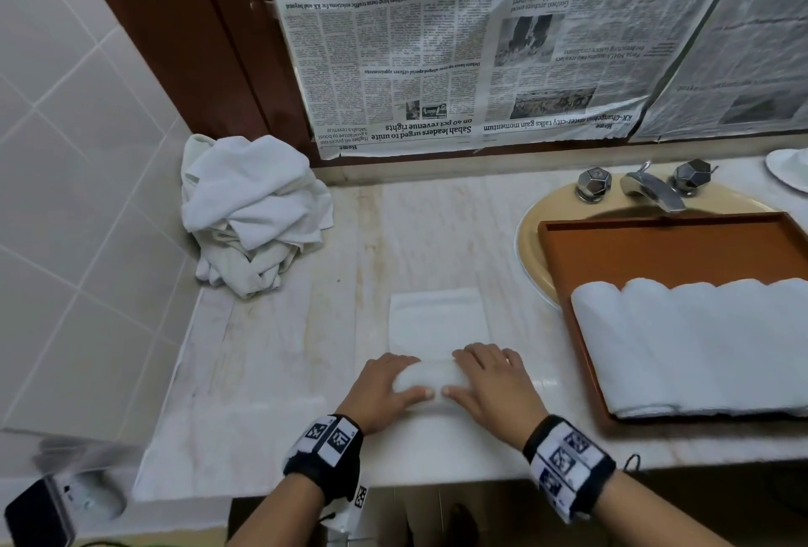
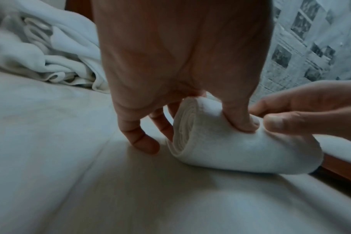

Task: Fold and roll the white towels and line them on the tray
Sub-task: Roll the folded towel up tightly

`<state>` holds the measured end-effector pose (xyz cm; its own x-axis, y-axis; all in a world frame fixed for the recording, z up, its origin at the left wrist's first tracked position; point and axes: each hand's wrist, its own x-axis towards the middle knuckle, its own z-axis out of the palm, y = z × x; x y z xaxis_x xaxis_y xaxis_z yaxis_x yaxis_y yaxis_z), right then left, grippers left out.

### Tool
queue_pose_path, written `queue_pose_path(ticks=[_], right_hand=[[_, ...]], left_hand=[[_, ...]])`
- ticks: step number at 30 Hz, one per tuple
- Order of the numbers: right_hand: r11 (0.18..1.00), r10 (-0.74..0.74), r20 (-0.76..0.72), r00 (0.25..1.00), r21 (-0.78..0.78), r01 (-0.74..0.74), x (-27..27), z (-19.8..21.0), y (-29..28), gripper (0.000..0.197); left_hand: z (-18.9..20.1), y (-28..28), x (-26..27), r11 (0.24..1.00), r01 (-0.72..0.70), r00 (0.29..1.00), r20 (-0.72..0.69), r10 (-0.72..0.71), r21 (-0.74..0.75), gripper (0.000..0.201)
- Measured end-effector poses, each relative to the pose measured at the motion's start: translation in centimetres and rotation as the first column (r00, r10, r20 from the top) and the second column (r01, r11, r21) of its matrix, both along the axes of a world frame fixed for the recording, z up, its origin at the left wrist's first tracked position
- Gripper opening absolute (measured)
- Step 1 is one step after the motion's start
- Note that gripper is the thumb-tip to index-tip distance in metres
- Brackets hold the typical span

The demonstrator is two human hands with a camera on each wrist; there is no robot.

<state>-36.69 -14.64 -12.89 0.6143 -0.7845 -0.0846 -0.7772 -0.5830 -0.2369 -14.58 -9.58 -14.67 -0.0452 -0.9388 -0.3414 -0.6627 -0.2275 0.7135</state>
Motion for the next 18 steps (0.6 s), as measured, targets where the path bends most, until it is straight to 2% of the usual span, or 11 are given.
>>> queue_pose_path(ticks=[2, 5, 7, 9, 11, 13, 15, 16, 18], right_hand=[[0.995, 0.005, -0.016, 1.0, -0.104, -0.007, 0.8, -0.6, 1.2, 0.065], [0.997, -0.003, -0.06, 0.998, -0.075, -0.001, 1.6, -1.6, 0.9, 0.074], [1.0, 0.017, -0.065, 0.998, -0.008, -0.018, 1.8, -0.8, -0.3, 0.068], [0.99, 0.028, -0.097, 0.995, 0.141, -0.014, 2.0, 0.3, -1.8, 0.067], [0.958, 0.028, -0.131, 0.991, 0.288, 0.011, 2.2, 1.2, -3.4, 0.071], [0.92, 0.023, -0.126, 0.992, 0.392, 0.028, 2.4, 2.0, -4.5, 0.068], [0.899, -0.011, -0.093, 0.996, 0.435, 0.05, 2.2, 2.0, -4.9, 0.065], [0.905, -0.038, -0.071, 0.997, 0.42, 0.064, 2.0, 1.8, -4.8, 0.065], [0.952, -0.088, -0.023, 0.996, 0.293, 0.091, 1.5, 1.0, -3.7, 0.069]], left_hand=[[0.2, -0.5, 0.0, 1.0, 0.002, 1.0, -0.024, -0.002, 0.023, 0.051], [0.1, -0.6, 0.0, 0.999, 0.012, 1.0, 0.014, -0.013, 0.044, 0.057], [0.4, -0.2, -0.4, 0.999, 0.033, 0.985, 0.172, -0.035, 0.012, 0.067], [1.0, 0.1, -0.8, 0.995, 0.096, 0.936, 0.343, -0.076, -0.041, 0.08], [1.3, 0.2, -1.2, 0.992, 0.117, 0.91, 0.405, -0.086, -0.052, 0.092], [1.1, 0.0, -1.1, 0.993, 0.106, 0.913, 0.4, -0.077, -0.051, 0.095], [0.7, -0.5, -0.7, 0.996, 0.083, 0.941, 0.33, -0.069, -0.027, 0.085], [0.8, -0.8, -0.5, 0.998, 0.062, 0.964, 0.262, -0.056, -0.017, 0.078], [0.8, -1.5, -0.1, 1.0, 0.019, 0.991, 0.134, -0.021, 0.012, 0.075]])
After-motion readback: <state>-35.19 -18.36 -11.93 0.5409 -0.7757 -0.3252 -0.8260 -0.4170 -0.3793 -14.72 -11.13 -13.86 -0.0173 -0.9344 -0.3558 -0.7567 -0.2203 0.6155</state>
